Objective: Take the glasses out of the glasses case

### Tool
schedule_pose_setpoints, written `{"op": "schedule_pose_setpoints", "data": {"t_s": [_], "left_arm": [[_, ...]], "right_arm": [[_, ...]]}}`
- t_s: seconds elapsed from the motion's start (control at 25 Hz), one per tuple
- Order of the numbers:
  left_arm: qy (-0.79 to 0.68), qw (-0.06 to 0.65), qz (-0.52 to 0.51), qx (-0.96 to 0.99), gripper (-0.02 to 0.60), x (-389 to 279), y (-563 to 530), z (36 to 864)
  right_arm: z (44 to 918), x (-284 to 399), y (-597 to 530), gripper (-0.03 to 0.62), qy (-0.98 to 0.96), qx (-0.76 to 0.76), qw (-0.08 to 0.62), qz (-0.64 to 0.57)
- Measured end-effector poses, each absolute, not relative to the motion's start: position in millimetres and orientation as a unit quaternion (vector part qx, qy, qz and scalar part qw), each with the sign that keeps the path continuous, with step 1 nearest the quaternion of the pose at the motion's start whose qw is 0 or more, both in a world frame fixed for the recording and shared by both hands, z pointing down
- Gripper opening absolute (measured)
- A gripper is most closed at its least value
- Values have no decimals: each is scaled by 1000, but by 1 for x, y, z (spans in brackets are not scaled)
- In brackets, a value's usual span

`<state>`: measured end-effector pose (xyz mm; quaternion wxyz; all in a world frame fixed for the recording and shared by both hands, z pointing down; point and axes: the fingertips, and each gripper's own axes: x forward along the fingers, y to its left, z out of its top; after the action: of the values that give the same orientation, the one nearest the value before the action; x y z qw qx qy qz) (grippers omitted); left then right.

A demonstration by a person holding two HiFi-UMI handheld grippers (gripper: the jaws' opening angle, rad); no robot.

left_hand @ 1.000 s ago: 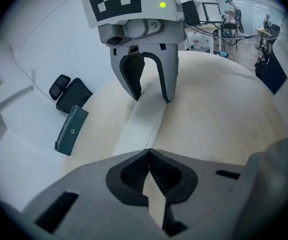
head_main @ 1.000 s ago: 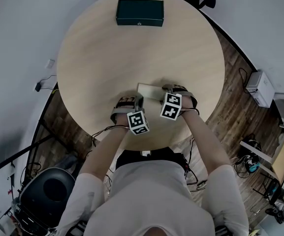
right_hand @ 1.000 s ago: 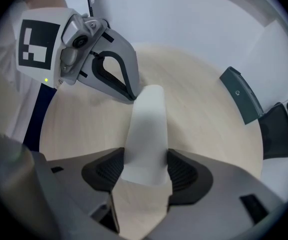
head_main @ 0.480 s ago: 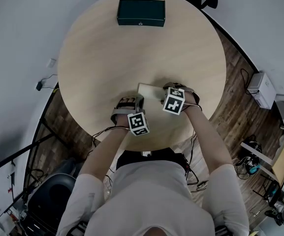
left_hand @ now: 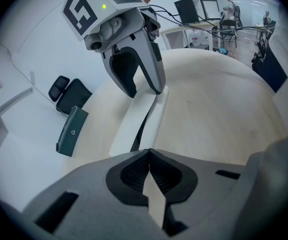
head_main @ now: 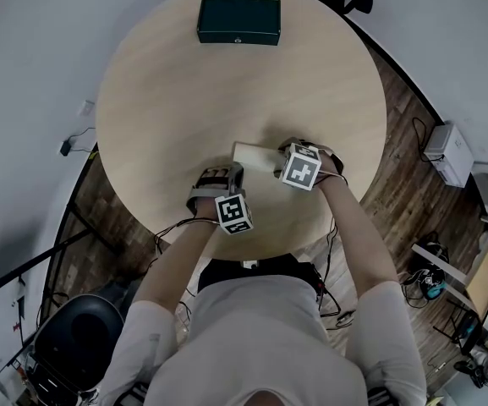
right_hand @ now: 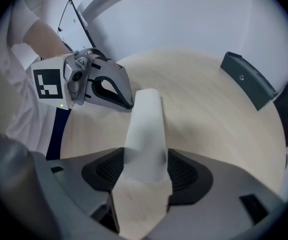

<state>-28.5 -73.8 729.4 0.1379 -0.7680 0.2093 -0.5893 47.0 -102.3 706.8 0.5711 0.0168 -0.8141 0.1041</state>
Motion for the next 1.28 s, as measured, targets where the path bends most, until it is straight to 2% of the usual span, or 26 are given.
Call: {"op": "schedule_pose_setpoints", "data": {"t_s": [0.56,0.6,0.68,0.92,1.28], "left_arm": [[209,137,-591,-767,8,-27,-73,727],[209,136,-591,-767,9,-26,-73,726],[208,137,-592,-767,8,-26,-74,727],[207,138,-593,-766,9,-26,-75,728],[207,137,-593,-766,8,-25,-73,729]], "right_arm": [[678,64,-143,272,-829,77,550,70],[676,64,-147,258,-831,85,546,66],[673,66,-156,163,-834,106,539,52],[675,66,-164,31,-835,140,532,20],[676,69,-174,18,-830,199,520,36]]}}
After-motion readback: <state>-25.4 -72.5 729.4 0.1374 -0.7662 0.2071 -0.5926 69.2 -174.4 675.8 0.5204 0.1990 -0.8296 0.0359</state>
